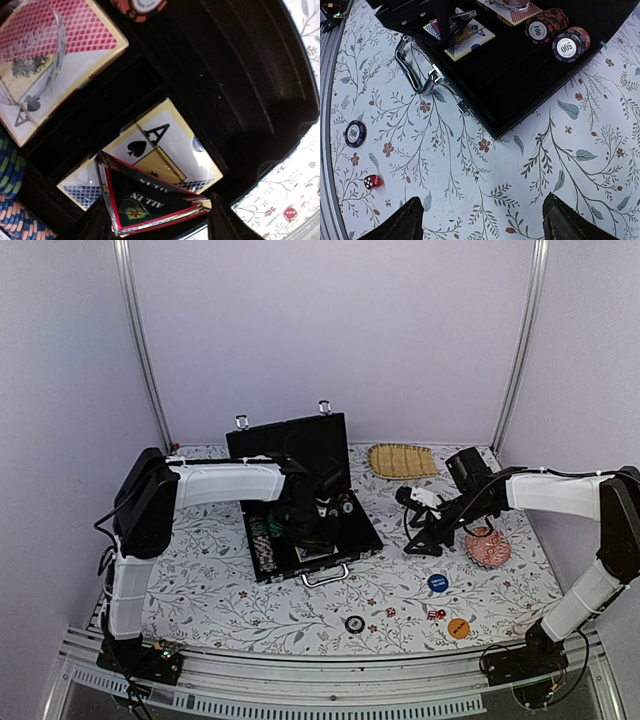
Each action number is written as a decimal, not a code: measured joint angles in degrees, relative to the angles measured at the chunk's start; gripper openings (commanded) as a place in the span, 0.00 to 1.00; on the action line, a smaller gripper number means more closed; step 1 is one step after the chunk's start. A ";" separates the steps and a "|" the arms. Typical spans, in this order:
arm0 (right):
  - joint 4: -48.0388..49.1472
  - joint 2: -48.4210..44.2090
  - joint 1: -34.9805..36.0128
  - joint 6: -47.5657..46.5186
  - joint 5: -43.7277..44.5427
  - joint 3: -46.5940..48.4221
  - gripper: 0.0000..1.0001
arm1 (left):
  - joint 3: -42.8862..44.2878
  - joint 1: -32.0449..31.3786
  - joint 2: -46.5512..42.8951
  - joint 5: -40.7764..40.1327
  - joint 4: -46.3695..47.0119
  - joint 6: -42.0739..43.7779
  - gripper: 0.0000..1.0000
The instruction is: Pack up texas hold em set
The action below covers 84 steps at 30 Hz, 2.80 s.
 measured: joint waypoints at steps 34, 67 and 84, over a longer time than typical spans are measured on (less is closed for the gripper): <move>-9.20 0.15 0.68 -2.32 4.87 6.91 0.76 | -4.76 -1.22 -12.13 -2.62 2.95 14.19 0.71; -23.23 -16.74 19.08 -13.18 24.39 -20.15 0.79 | -16.48 -1.42 -18.21 -6.51 13.94 17.07 0.71; -20.87 -18.01 23.28 -12.46 30.03 -22.51 0.65 | -16.48 -1.07 -18.21 -7.48 13.92 17.05 0.71</move>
